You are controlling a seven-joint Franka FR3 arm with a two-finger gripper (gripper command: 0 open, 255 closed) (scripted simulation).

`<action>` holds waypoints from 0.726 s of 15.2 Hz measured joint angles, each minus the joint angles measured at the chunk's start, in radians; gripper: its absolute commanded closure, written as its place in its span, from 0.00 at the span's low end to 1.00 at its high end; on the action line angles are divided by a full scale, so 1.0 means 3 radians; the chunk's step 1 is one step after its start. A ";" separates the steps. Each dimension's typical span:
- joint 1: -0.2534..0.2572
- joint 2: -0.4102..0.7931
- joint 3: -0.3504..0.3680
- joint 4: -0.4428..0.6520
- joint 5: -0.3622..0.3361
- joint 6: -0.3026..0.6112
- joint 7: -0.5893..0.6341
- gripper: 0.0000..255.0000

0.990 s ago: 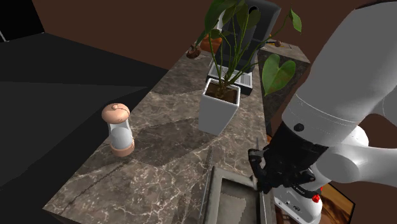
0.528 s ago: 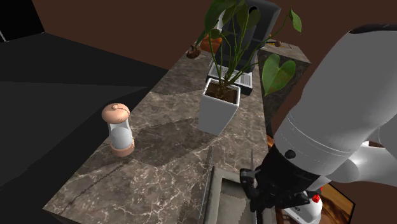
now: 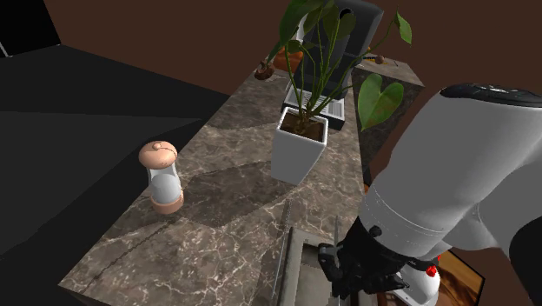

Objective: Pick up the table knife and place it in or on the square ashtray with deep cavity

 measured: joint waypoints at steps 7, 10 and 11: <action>0.0013 0.0000 0.0207 -0.0155 0.0178 0.0180 -0.0057 1.00; 0.0014 0.0000 0.0211 -0.0161 0.0183 0.0185 -0.0061 1.00; 0.0014 0.0000 0.0212 -0.0162 0.0183 0.0186 -0.0061 1.00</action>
